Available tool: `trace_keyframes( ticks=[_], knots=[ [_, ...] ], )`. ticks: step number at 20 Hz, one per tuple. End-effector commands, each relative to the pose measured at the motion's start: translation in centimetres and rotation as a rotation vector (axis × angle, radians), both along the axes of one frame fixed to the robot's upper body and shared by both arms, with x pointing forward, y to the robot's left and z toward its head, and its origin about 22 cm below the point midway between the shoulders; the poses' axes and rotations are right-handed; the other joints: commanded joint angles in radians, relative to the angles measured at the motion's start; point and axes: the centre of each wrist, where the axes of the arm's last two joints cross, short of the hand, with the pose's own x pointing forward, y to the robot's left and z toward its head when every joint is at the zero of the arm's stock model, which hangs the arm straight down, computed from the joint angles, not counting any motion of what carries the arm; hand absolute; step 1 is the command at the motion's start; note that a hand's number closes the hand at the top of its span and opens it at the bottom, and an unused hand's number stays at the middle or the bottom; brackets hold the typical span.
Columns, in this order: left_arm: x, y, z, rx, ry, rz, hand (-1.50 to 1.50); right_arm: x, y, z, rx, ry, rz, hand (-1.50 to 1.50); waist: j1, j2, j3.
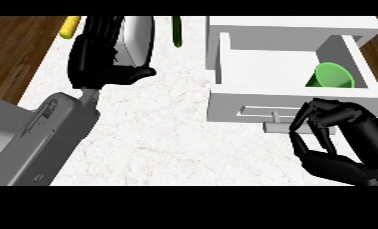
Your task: Pick up the cup, place it into the drawer and close the drawer
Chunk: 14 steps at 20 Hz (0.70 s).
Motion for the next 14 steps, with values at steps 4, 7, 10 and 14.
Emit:
trace_keyframes(
  ticks=[4, 7, 10, 14],
  knots=[
    [-3.9, 4.6, -2.6, -0.009, 0.022, -0.001, -1.5, 1.8, 0.6, -0.6, -0.373, -0.097, 0.03, 1.5, 0.018, 0.004, 0.0],
    [-4.2, 6.9, -1.9, -0.004, -0.006, 0.007, -1.5, 1.2, 2.0, -3.6, -0.481, -0.09, 0.082, 1.5, -0.004, 0.006, 0.0],
    [-5.2, 9.1, -3.0, 0.013, -0.005, 0.035, -1.5, 3.1, 3.6, -6.7, -0.525, -0.112, 0.051, 1.5, -0.006, 0.009, 0.0],
    [-6.2, 10.0, -4.0, -0.011, 0.009, 0.036, -1.5, 6.1, 4.4, -9.2, -0.555, -0.086, 0.049, -1.5, -0.017, 0.009, 0.0]
  ],
)
